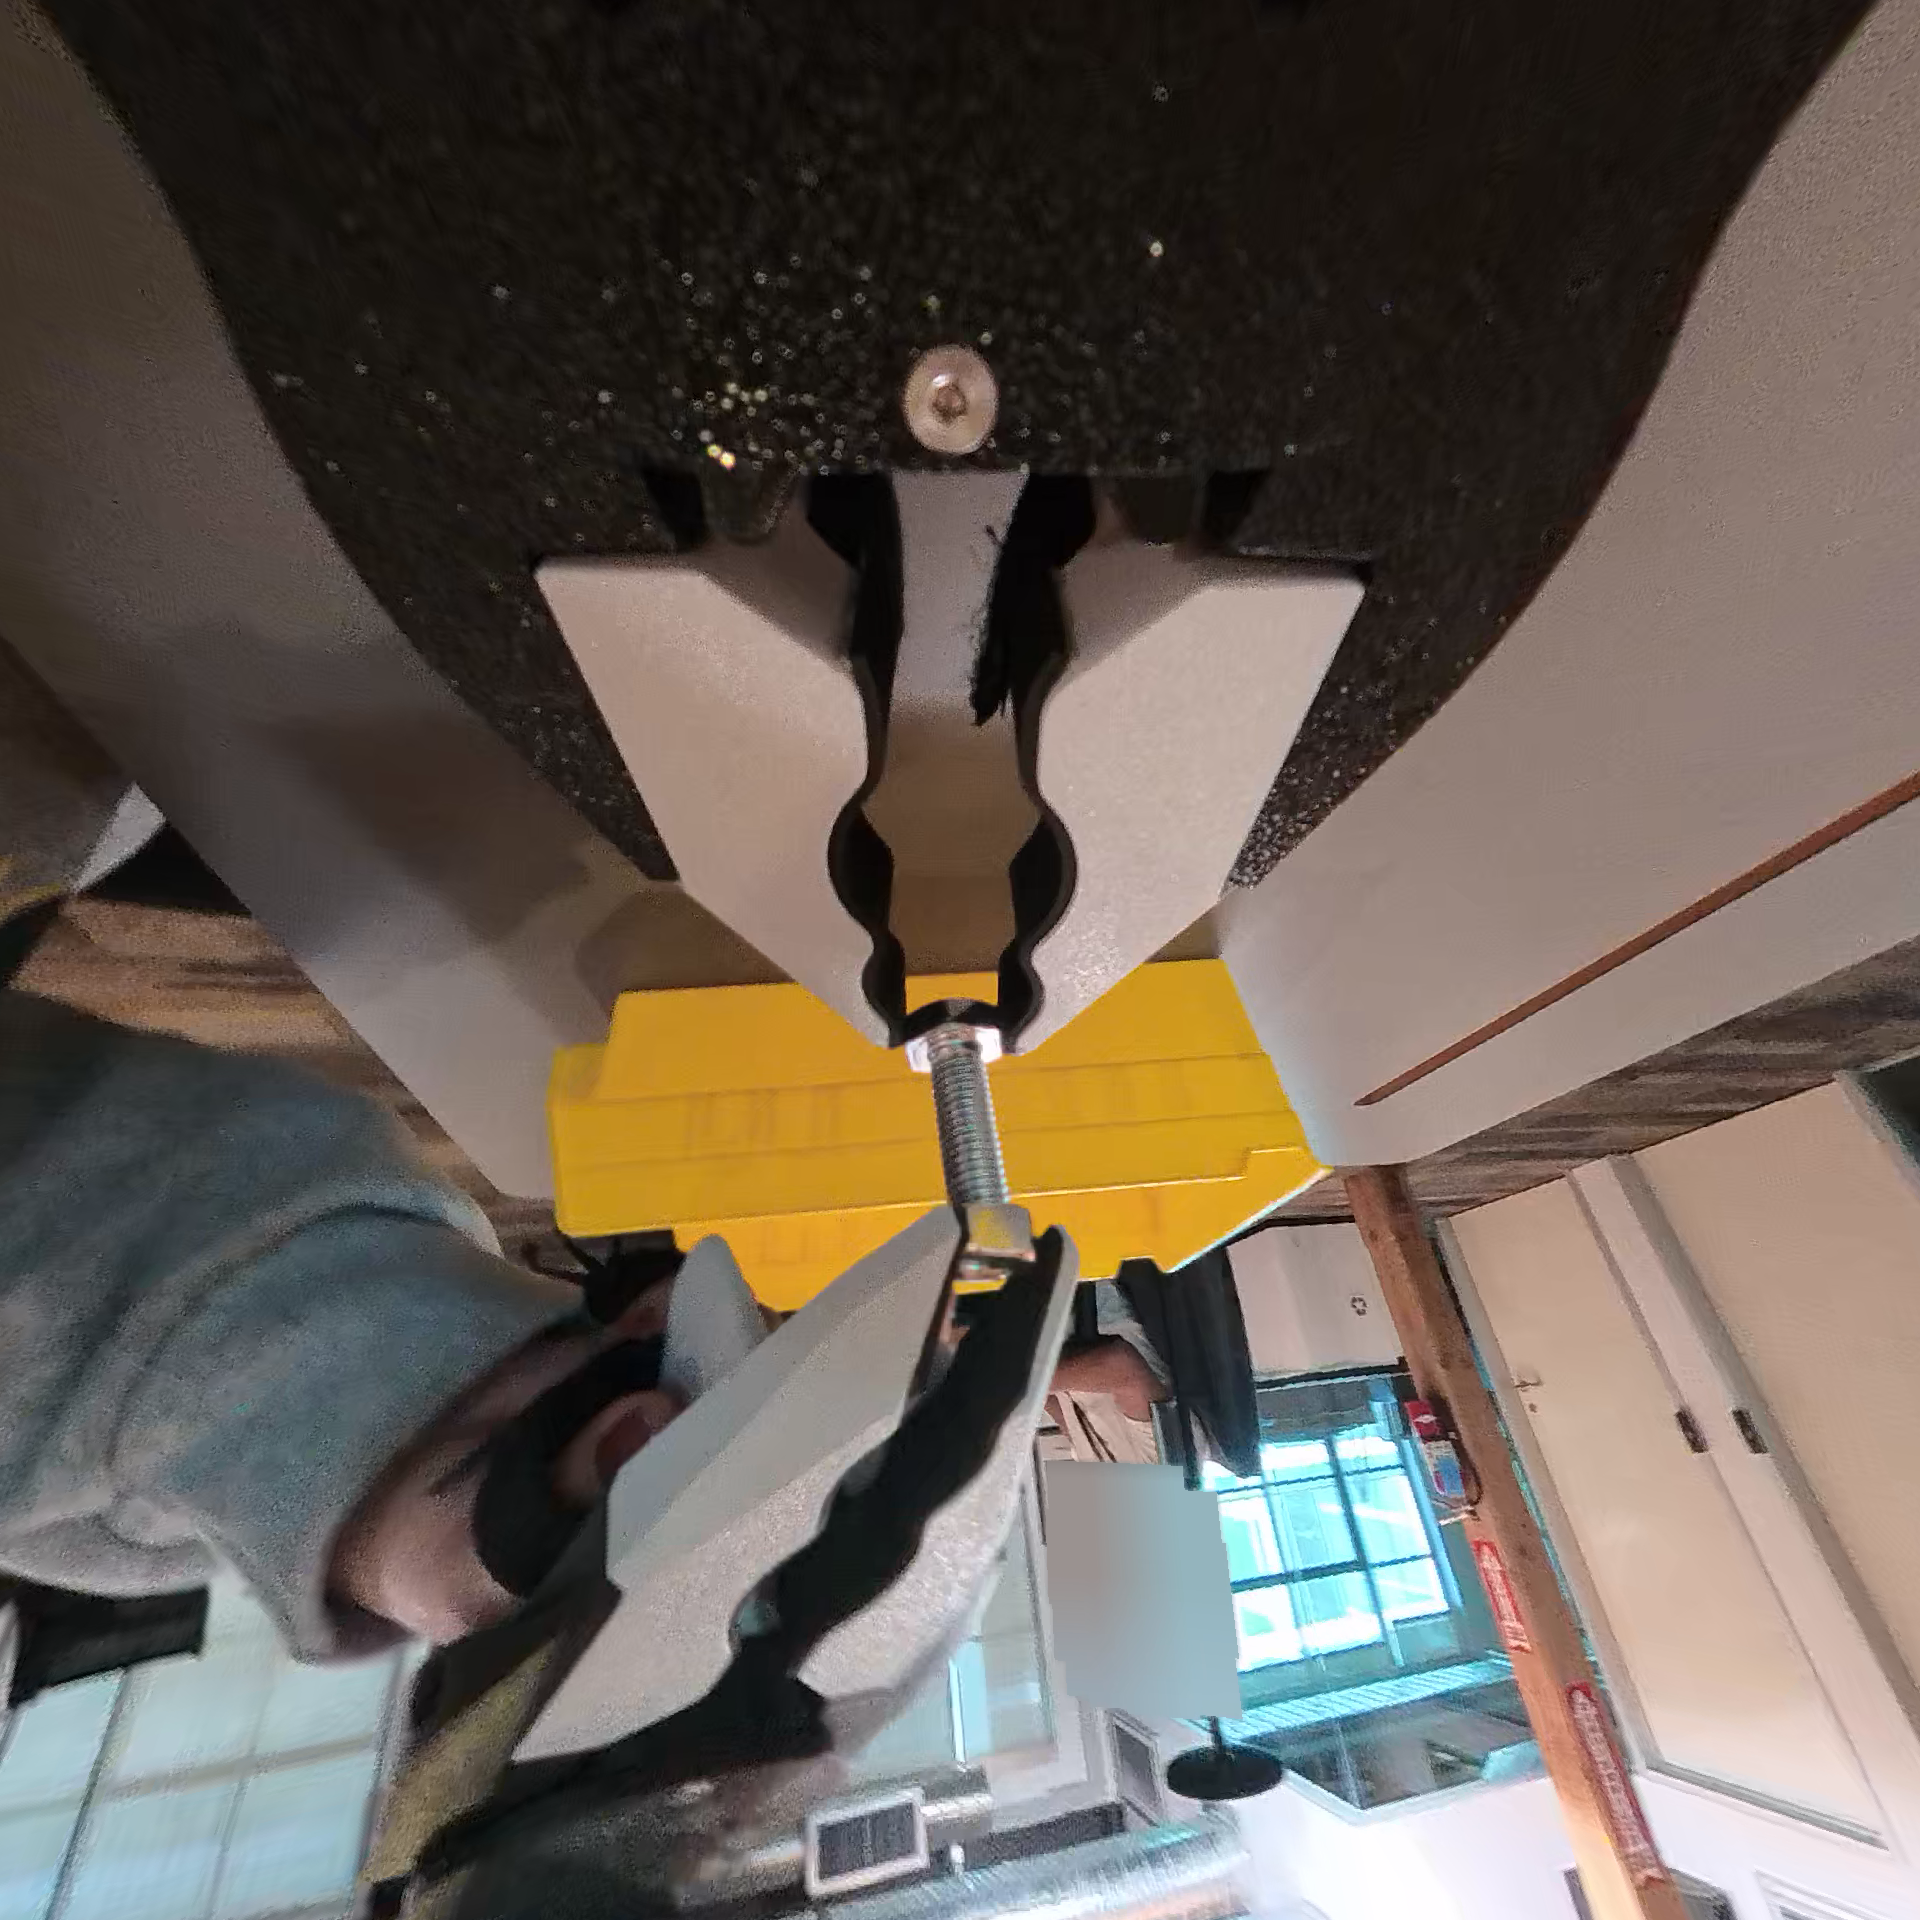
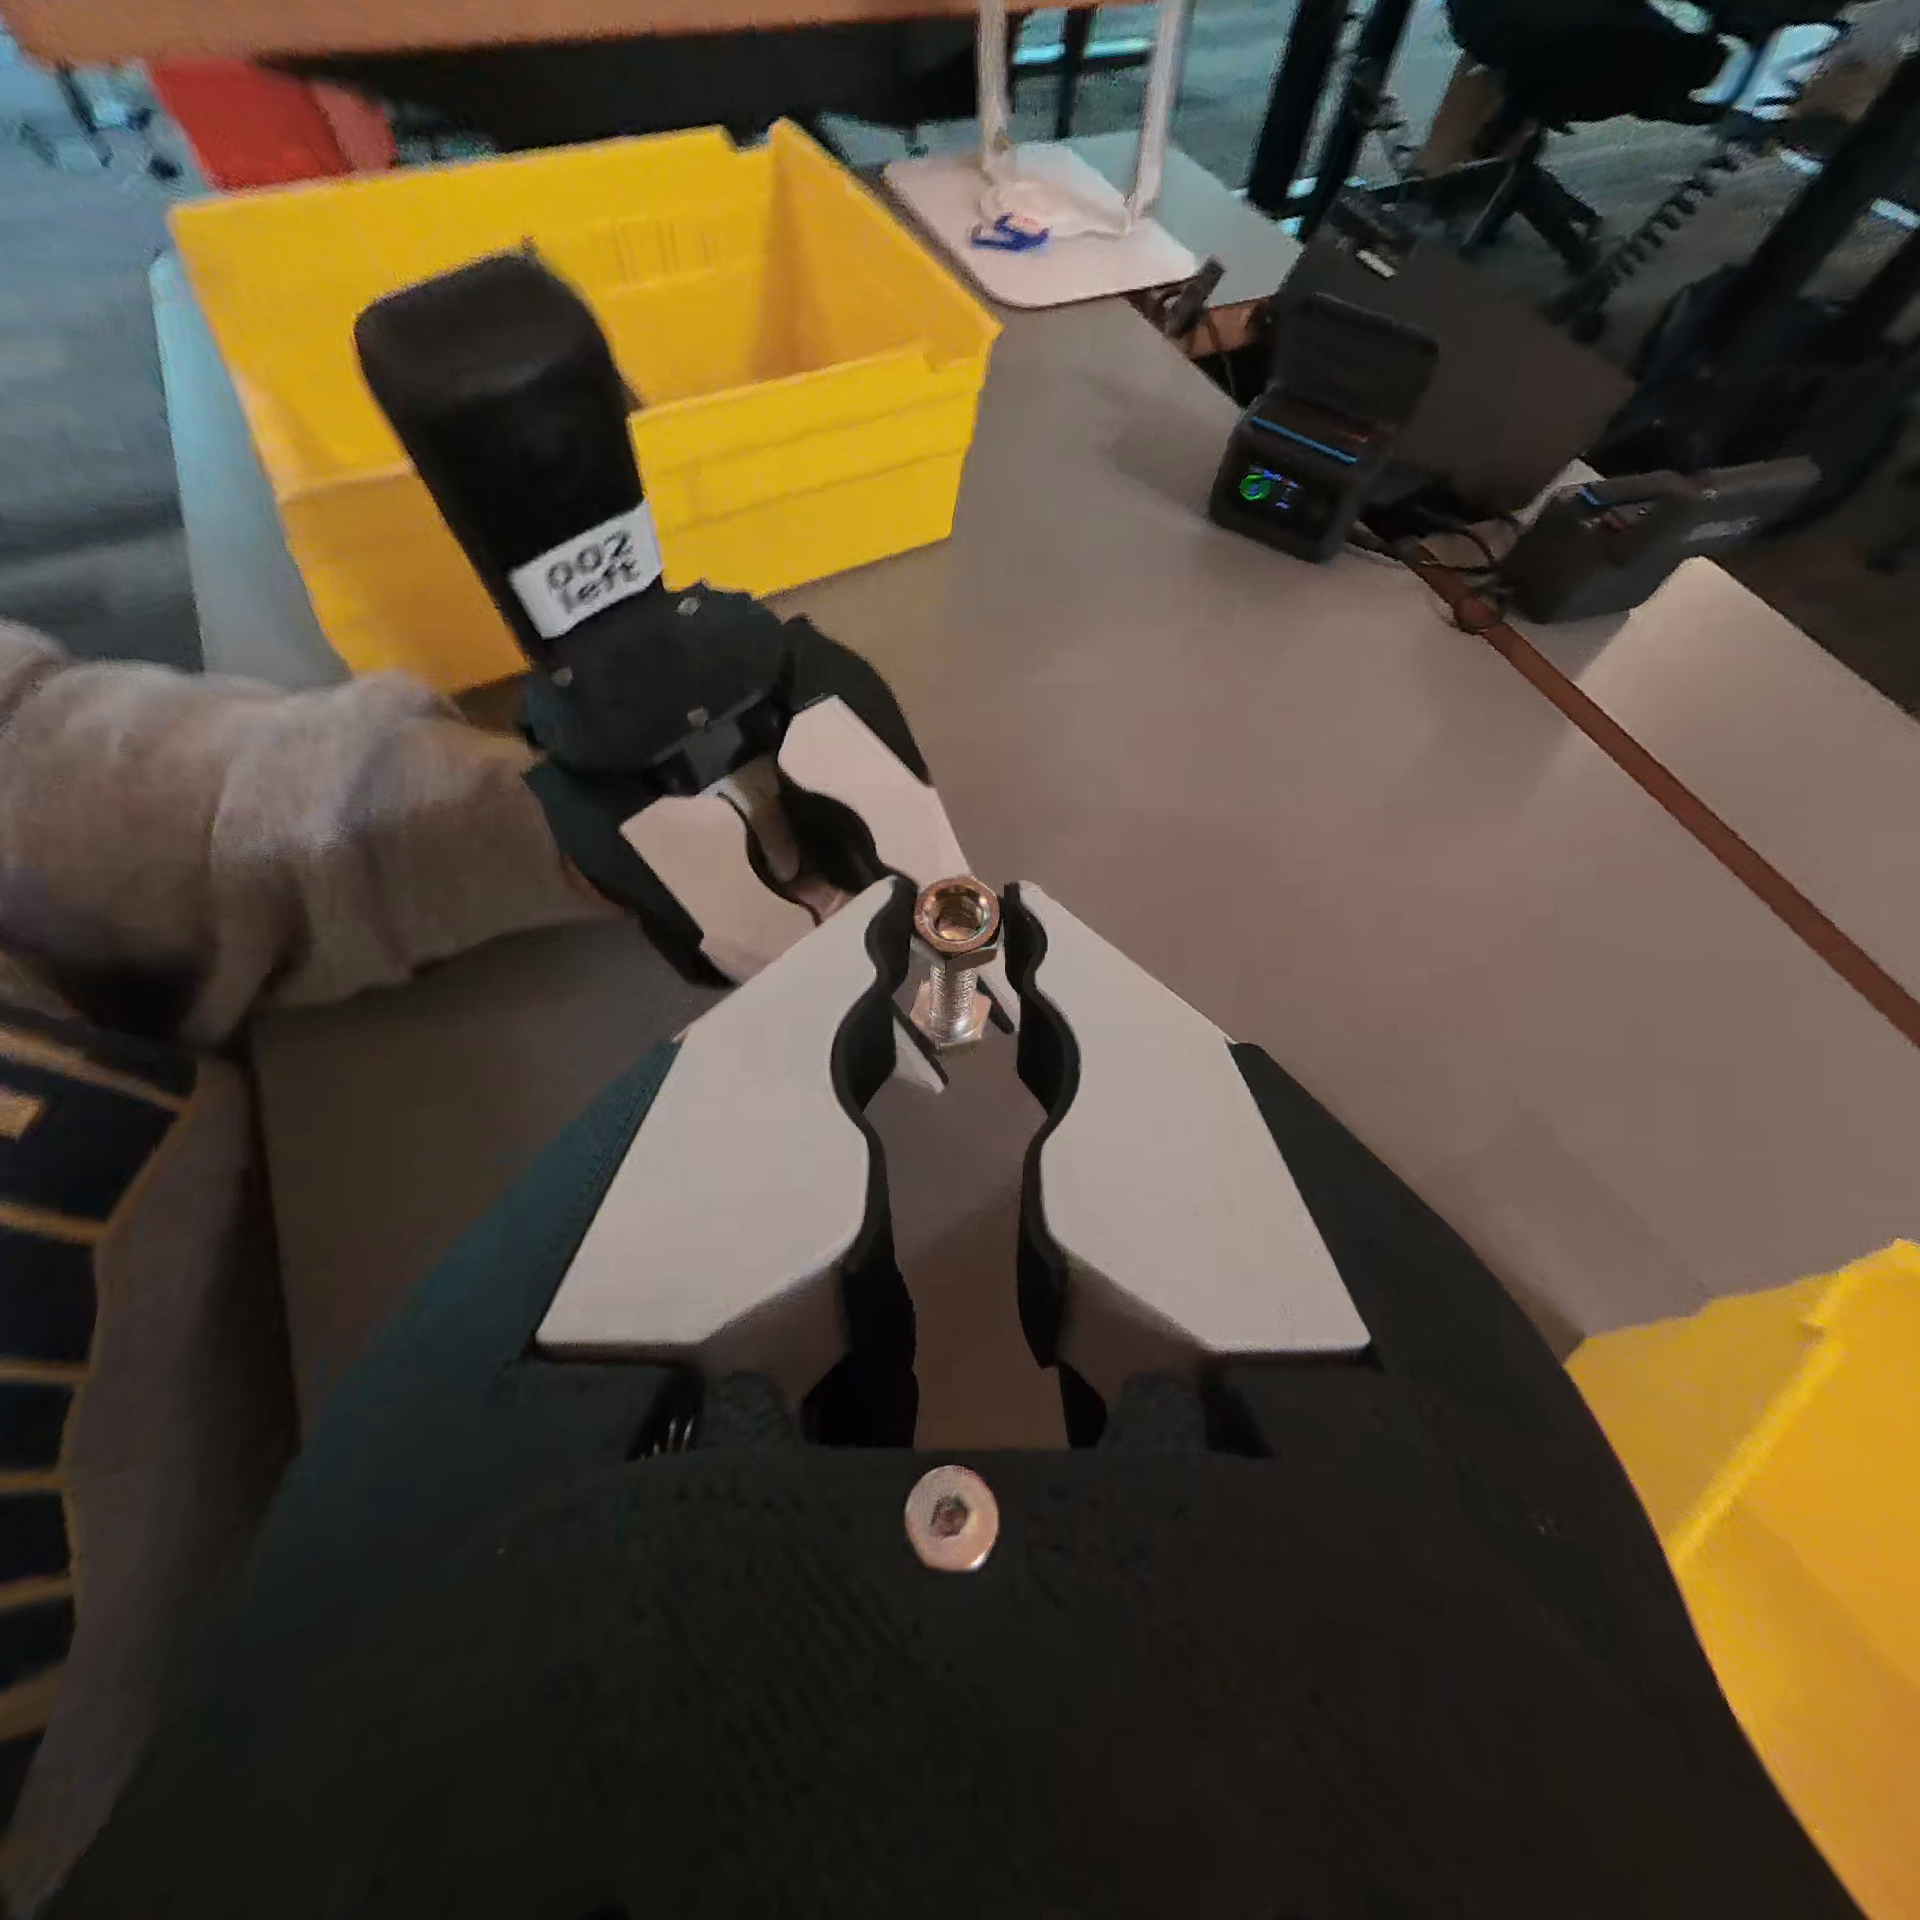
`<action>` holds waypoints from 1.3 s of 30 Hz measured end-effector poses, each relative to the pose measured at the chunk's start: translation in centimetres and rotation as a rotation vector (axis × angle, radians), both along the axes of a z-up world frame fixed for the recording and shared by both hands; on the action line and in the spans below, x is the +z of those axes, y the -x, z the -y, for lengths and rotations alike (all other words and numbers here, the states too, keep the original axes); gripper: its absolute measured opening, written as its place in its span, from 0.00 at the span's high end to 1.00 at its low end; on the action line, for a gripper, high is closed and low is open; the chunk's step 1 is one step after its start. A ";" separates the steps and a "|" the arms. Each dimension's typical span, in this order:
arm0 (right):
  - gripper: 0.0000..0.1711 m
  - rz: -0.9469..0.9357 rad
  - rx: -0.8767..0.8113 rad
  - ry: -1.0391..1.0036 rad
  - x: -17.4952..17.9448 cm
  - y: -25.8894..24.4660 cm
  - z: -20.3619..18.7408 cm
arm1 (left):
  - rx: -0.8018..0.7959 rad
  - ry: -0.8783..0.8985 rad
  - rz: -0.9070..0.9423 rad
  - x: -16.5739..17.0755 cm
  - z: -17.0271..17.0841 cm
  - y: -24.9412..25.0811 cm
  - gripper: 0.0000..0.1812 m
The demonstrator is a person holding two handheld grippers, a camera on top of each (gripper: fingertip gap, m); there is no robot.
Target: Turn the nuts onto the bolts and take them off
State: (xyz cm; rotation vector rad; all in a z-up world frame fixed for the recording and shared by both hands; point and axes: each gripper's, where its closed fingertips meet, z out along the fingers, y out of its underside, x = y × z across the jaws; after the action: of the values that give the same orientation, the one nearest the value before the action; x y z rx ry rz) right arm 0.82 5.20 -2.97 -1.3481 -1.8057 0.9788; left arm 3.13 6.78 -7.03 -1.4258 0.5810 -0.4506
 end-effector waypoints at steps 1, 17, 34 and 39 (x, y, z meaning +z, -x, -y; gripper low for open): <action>0.90 0.014 0.045 -0.020 -0.1 -0.3 0.2 | -0.018 0.001 -0.025 -0.2 0.2 -0.3 0.92; 0.90 -0.079 -0.181 0.154 -0.5 -0.2 -1.3 | -0.016 0.066 0.040 -0.5 -0.1 -0.1 0.92; 0.92 -0.181 -0.264 0.028 -0.8 -0.8 -2.7 | 0.206 0.116 -0.062 -1.9 -1.6 3.4 0.91; 0.92 0.391 -0.085 -0.163 -9.8 -1.9 -2.0 | 0.408 0.078 0.009 -1.1 -2.1 8.0 0.91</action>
State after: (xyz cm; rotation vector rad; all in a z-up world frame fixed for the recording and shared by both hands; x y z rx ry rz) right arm 2.74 7.21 -12.79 -1.5771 -2.0401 0.5342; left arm -4.84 8.85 -8.14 -1.5697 0.2552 -0.1549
